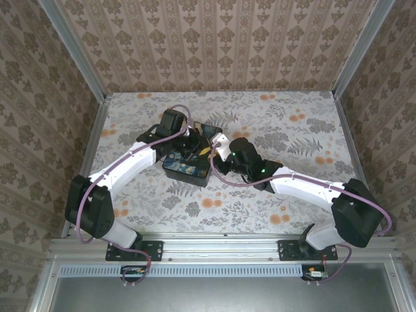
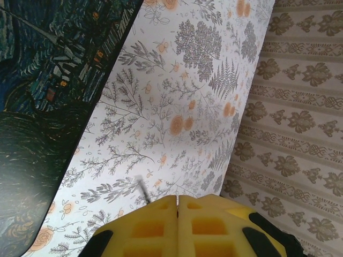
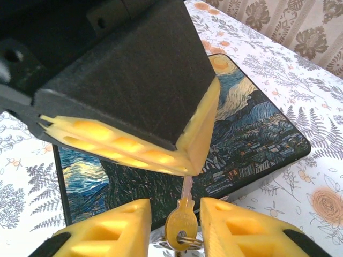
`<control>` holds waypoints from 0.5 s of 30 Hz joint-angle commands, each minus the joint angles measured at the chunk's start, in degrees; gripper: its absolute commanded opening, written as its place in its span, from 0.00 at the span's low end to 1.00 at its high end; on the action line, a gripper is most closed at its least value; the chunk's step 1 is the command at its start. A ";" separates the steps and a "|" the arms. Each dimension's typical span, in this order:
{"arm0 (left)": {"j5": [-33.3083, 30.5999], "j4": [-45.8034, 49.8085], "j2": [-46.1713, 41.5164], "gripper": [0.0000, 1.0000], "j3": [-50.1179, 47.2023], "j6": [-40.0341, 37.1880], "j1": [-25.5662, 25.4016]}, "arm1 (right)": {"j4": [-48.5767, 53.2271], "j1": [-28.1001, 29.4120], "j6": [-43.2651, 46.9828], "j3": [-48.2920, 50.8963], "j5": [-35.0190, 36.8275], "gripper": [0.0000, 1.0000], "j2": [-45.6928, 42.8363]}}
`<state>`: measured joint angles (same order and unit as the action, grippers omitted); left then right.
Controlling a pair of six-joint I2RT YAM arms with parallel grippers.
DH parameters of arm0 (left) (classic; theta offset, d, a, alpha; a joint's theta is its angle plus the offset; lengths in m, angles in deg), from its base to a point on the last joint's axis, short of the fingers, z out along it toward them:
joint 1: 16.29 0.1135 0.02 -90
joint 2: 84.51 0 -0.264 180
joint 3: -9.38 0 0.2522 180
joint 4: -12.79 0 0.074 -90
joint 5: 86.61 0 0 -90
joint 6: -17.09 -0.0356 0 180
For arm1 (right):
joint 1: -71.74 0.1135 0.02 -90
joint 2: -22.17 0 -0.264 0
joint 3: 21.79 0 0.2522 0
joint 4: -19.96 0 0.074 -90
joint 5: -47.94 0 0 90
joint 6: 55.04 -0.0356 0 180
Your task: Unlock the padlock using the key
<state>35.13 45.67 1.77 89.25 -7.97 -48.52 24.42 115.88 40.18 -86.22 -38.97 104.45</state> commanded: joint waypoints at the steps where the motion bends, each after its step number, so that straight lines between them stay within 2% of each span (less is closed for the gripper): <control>1: 1.11 -1.28 -0.09 0.00 1.19 0.98 -0.29 | -1.16 0.11 1.42 -2.12 1.66 0.25 1.73; 10: 0.96 -1.66 -0.63 0.00 0.35 1.64 -0.29 | -0.29 0.13 1.53 -2.65 0.56 0.01 1.75; 15: 1.27 -2.53 -0.65 0.07 -0.34 1.98 0.32 | 2.75 -0.38 0.46 -2.44 -5.04 0.00 0.47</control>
<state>35.03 45.21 1.77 89.16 -6.74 -48.45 25.10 115.66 41.20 -87.29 -39.06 106.15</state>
